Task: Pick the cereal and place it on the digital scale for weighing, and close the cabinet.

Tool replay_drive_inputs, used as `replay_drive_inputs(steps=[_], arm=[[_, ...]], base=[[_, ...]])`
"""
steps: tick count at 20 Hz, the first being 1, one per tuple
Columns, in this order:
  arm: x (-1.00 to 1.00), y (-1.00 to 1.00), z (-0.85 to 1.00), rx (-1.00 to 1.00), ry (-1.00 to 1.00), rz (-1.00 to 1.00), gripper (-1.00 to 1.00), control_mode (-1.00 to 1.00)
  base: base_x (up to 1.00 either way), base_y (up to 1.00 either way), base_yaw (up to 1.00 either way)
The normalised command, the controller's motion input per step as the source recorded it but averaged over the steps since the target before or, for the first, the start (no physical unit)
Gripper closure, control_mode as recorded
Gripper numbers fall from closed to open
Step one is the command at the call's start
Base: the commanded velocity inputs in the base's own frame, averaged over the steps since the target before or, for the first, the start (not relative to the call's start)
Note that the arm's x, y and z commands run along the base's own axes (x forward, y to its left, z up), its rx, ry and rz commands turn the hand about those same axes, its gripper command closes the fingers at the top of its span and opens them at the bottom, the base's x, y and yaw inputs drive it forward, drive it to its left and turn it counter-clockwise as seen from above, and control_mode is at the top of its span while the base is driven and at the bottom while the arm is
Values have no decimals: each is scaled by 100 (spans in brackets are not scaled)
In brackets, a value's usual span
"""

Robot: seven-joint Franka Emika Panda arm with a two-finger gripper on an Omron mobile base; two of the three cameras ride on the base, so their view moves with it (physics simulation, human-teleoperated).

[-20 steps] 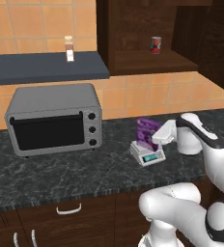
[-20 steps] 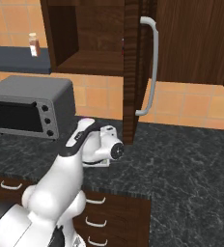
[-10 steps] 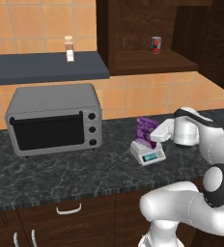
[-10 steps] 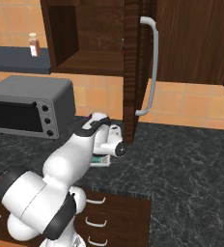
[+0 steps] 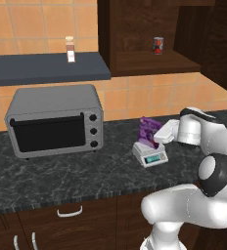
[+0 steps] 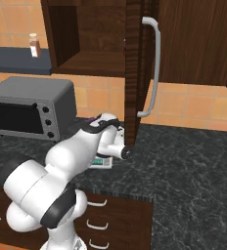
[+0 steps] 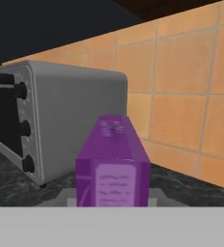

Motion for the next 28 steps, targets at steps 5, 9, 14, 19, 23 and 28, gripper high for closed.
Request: replay_drive_inputs(steps=[5,9,14,19,23,28], arm=[[0,0,0,0,-1,0,-100,-100],[-16,0,0,0,-2,0,-100,-100],[-22,-7,0,0,-8,0,-100,-100],[-43,-16,10,0,-14,-1,-100,-100],[-66,-16,15,0,-22,-2,-100,-100],[-70,-14,43,0,-34,-3,-100,-100]], base=[[0,0,0],[0,0,0],[0,0,0],[0,0,0],[0,0,0],[0,0,0]])
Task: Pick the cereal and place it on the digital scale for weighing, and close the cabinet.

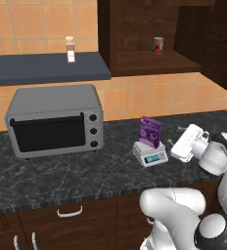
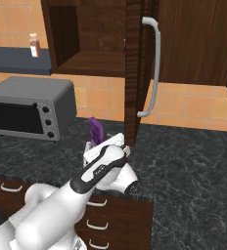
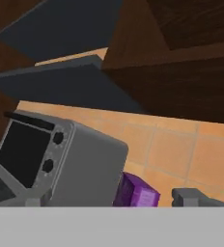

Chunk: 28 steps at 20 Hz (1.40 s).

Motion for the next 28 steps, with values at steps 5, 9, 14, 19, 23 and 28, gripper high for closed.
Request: replay_drive_inputs(steps=[5,9,14,19,23,28], arm=[[-75,-56,48,1,-19,-8,-100,-100],[-86,-66,48,1,-18,-8,-100,-100],[-78,-83,70,3,-9,-7,-100,-100],[-57,-99,8,8,0,-4,-100,-100],[-24,-100,8,0,-2,0,-100,-100],[-3,-91,0,-19,-25,0,-100,-100]], base=[[0,0,0],[0,0,0],[0,0,0],[0,0,0],[0,0,0],[0,0,0]])
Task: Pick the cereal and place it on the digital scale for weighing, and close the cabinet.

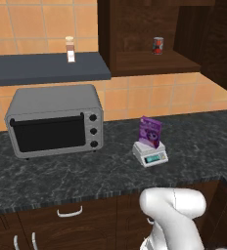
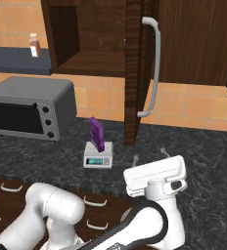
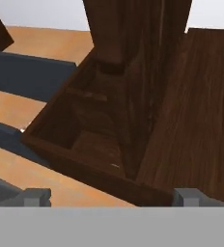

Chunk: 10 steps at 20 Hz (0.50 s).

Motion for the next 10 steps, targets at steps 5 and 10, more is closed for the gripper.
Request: replay_drive_inputs(steps=[5,10], arm=[[11,-94,0,-4,-14,0,-100,-100],[26,-52,23,0,-14,-1,-100,-100]], base=[[0,0,0],[0,0,0]])
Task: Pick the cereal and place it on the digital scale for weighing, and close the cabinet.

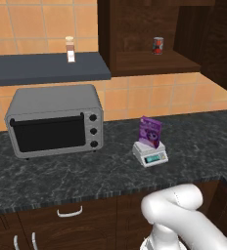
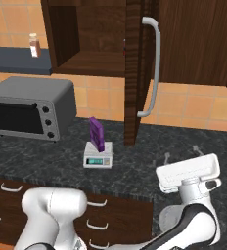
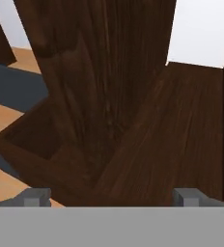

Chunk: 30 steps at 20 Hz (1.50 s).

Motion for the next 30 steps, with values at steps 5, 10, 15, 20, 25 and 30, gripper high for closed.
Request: replay_drive_inputs(steps=[5,10,15,20,25,30], arm=[[9,23,89,-7,-5,0,-100,-100],[0,66,88,-15,2,0,-100,-100],[-4,72,90,-14,4,-3,-100,-100],[-38,50,100,-3,-1,0,-100,-100],[-36,100,61,-3,0,0,-100,-100],[27,100,0,-15,12,-13,-100,-100]], base=[[0,0,0],[0,0,0],[0,0,0],[0,0,0],[0,0,0],[0,0,0]])
